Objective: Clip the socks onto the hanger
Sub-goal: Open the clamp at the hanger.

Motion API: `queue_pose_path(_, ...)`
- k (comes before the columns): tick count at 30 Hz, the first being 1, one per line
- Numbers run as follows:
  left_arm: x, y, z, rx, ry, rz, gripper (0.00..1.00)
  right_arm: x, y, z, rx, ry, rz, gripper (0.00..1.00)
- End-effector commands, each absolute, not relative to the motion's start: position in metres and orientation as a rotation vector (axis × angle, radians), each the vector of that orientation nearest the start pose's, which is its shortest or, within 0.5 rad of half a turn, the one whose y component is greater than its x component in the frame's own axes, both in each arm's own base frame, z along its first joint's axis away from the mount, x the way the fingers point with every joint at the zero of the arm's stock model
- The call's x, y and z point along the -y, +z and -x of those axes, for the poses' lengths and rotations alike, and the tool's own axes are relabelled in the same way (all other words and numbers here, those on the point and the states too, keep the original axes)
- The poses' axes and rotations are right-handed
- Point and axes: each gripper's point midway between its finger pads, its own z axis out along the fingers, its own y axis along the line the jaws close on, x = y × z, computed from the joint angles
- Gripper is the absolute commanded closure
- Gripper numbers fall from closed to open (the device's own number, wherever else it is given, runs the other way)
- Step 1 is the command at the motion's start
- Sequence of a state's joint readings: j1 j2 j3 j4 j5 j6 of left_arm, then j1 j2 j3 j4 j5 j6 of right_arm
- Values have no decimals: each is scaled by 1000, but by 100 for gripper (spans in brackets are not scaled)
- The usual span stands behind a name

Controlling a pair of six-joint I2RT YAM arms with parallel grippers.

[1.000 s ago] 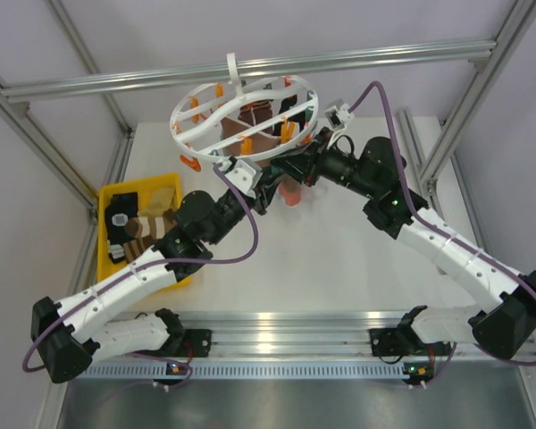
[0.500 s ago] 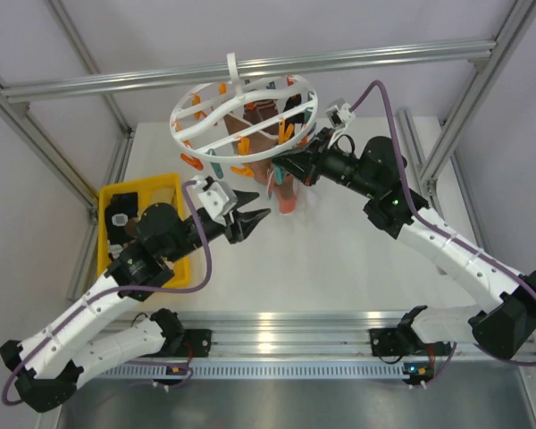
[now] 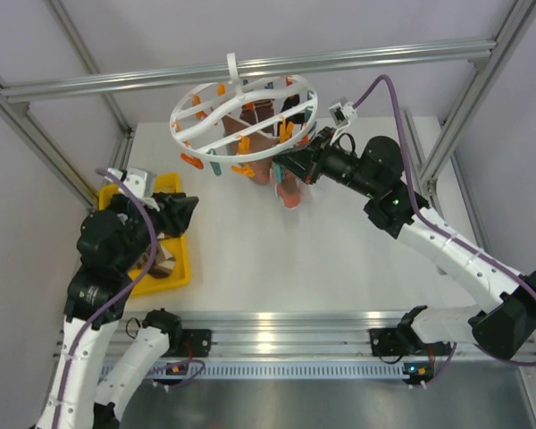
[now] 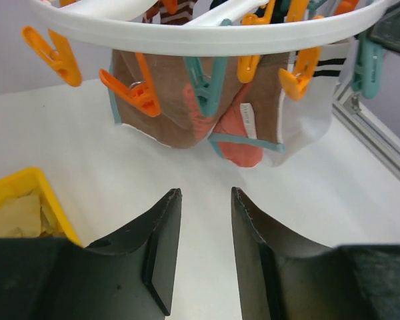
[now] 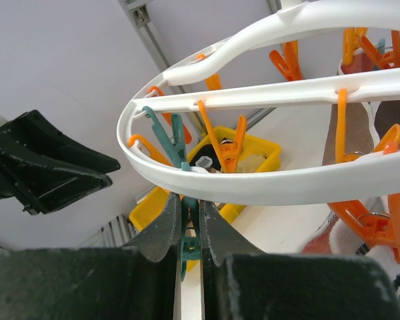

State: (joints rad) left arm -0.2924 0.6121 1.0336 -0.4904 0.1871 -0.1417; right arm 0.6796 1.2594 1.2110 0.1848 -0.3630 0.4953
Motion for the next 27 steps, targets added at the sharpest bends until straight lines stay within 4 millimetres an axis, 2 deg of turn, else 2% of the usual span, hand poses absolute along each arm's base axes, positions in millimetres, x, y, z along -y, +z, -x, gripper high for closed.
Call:
queue_pose_path(1,119,383,-193,-1593,-640,-300,59,-319,418,-275,-1490,1233,388,100)
queue_pose_path(3,137,386,-179,-1558,-766,-400,59,-319,420,-276,-1500,1264,352,100)
queue_pose_path(4,144,395,-176,-1505,-799,-439,57,-320,420,-276,-1507,1275,340,100)
queue_pose_path(6,154,396,-176,-1473,-856,-496,56,-321,420,-278,-1510,1283,326,100)
queue_pose_path(9,161,413,-192,-1406,-875,-508,55,-323,423,-278,-1506,1297,319,100)
queue_pose_path(13,172,427,-218,-1400,-884,-503,55,-323,427,-277,-1501,1311,311,100)
queue_pose_path(14,184,430,-222,-1406,-897,-527,55,-323,426,-277,-1501,1311,309,100)
queue_pose_path(15,192,429,-224,-1419,-889,-542,55,-324,426,-277,-1503,1311,308,100)
queue_pose_path(16,191,429,-237,-1427,-793,-521,55,-324,426,-277,-1503,1312,308,100)
queue_pose_path(17,215,429,-230,-1444,-818,-574,55,-324,425,-277,-1504,1309,308,100)
queue_pose_path(19,225,428,-229,-1448,-841,-600,53,-325,424,-278,-1508,1304,309,100)
queue_pose_path(22,234,422,-244,-1499,-824,-548,54,-325,422,-282,-1516,1288,302,100)
queue_pose_path(24,241,429,-242,-1458,-833,-544,55,-325,424,-282,-1510,1288,301,100)
queue_pose_path(25,249,424,-238,-1452,-847,-569,55,-326,424,-283,-1511,1288,301,100)
queue_pose_path(27,251,425,-242,-1430,-819,-541,55,-327,424,-282,-1504,1292,310,100)
